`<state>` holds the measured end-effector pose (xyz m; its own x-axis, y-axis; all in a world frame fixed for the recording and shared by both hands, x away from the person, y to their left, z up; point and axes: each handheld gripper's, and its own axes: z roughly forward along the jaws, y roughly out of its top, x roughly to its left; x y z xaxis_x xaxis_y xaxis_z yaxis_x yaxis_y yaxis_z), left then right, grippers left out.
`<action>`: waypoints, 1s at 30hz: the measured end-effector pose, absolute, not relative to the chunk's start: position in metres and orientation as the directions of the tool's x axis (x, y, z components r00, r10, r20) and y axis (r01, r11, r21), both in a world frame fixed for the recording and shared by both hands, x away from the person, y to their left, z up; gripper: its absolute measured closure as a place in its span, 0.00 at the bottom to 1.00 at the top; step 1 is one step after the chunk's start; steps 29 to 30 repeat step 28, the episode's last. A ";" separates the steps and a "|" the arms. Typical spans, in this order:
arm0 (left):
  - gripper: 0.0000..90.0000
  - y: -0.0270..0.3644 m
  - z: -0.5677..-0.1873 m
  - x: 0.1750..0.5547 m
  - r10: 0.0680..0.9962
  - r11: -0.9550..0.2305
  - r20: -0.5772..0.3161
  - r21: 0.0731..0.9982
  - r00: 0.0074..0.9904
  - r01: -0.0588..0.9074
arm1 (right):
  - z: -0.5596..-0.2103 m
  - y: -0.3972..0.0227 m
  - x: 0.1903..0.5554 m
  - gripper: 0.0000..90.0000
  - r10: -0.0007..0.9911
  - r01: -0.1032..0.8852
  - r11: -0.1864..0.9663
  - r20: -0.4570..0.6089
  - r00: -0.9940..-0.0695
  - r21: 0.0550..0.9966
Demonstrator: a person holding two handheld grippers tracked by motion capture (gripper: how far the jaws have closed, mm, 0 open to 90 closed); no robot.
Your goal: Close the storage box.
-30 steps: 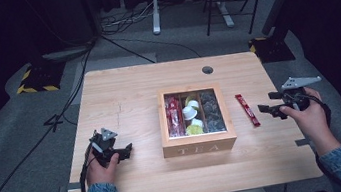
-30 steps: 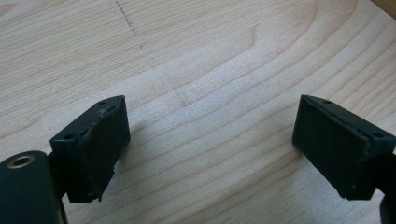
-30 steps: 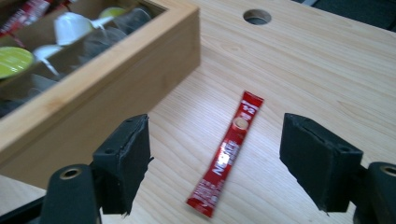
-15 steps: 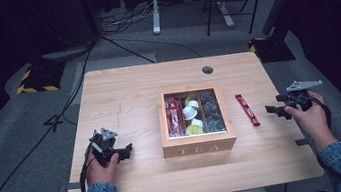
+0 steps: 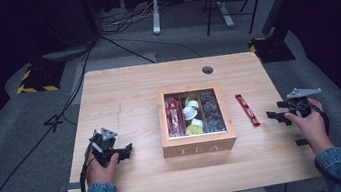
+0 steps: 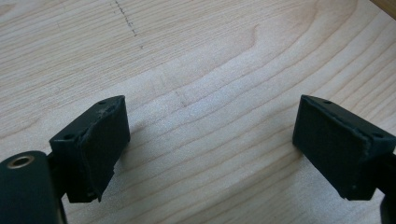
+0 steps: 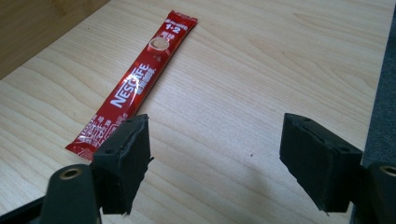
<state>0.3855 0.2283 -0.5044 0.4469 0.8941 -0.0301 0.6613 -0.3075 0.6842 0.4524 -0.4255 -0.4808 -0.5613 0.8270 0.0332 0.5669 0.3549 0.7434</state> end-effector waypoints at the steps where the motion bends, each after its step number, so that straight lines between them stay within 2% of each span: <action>1: 0.13 0.228 -0.504 0.386 0.894 -0.307 -0.030 0.684 0.447 0.661 | -0.482 -0.425 0.452 0.28 0.825 0.566 0.356 0.033 -0.564 0.743; 15: 0.13 0.228 -0.504 0.386 0.893 -0.310 -0.029 0.684 0.448 0.660 | -0.498 -0.416 0.443 0.26 0.814 0.558 0.385 0.015 -0.581 0.736; 19: 0.12 0.229 -0.504 0.386 0.892 -0.313 -0.027 0.684 0.452 0.659 | -0.500 -0.415 0.442 0.22 0.809 0.560 0.409 -0.003 -0.588 0.721; 23: 0.12 0.229 -0.504 0.386 0.891 -0.314 -0.026 0.684 0.452 0.659 | -0.500 -0.414 0.441 0.14 0.817 0.573 0.411 -0.006 -0.577 0.709; 30: 0.12 0.228 -0.504 0.385 0.898 -0.302 -0.030 0.684 0.439 0.664 | -0.500 -0.414 0.441 0.14 0.821 0.578 0.407 -0.006 -0.570 0.708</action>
